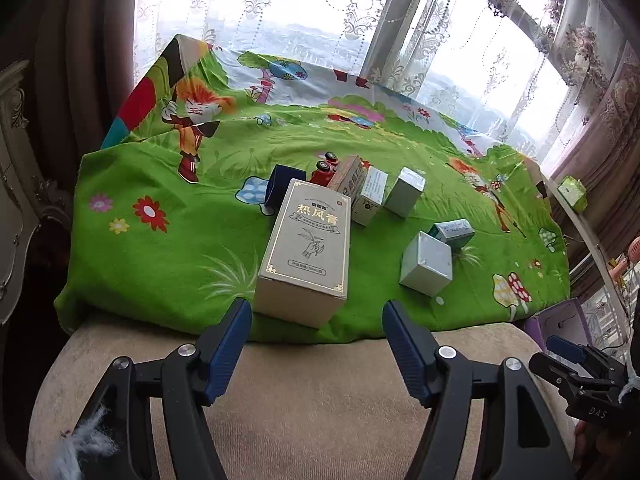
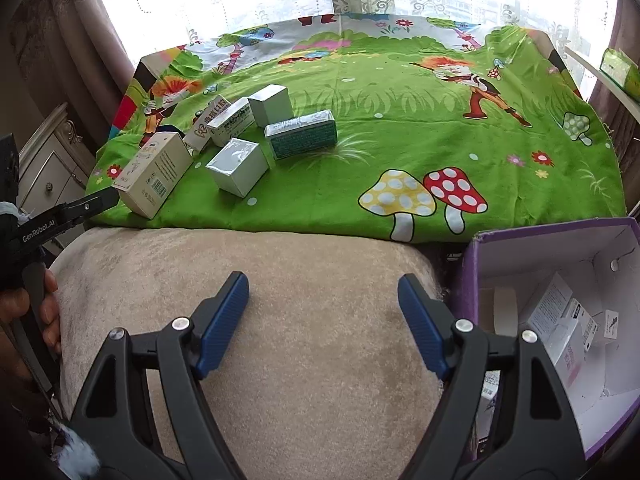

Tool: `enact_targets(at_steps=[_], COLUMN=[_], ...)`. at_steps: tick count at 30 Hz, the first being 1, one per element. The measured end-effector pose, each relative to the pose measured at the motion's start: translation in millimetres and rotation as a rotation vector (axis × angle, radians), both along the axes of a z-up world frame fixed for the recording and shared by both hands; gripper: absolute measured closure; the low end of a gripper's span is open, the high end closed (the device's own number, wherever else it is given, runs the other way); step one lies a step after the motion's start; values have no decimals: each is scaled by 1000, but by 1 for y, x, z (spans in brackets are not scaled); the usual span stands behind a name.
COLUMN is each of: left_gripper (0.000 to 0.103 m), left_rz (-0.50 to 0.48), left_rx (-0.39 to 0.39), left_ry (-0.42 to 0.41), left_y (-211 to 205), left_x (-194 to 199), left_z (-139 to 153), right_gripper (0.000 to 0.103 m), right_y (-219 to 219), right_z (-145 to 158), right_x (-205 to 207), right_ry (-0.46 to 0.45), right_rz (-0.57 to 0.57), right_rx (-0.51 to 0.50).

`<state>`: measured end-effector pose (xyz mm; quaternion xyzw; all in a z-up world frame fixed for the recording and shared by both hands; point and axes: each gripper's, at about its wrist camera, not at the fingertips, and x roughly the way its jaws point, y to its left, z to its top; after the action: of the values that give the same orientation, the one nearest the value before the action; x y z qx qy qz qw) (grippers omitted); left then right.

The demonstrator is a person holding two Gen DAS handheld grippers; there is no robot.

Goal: Organize rigid objects

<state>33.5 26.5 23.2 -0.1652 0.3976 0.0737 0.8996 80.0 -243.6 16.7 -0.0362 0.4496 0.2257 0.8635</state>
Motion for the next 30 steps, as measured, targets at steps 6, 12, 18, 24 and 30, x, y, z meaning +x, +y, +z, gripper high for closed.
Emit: enact_targets(at_steps=[6,12,18,24,30], left_gripper=[34,34,46,47,47], left_rz=[-2,-11,-36,-53,-61], left_rx=[34,61,40,49,55], left_ry=[62,105,115,95,78], left_y=[3,1,1,-5,-8], left_x=[23,35,39,35,31], left_z=[-8,-14,-22,-25,-25], right_gripper=[23,23,21,21,20], right_y=[22,44,68,94,115], right_z=[0,-1,-1,0,-1], right_x=[12,25,40,49,59], right_ry=[-8,-5,0,-13,-10], right_rz=[25,41,52,63,33], right_rx=[-27,-42,-40,-41,-43])
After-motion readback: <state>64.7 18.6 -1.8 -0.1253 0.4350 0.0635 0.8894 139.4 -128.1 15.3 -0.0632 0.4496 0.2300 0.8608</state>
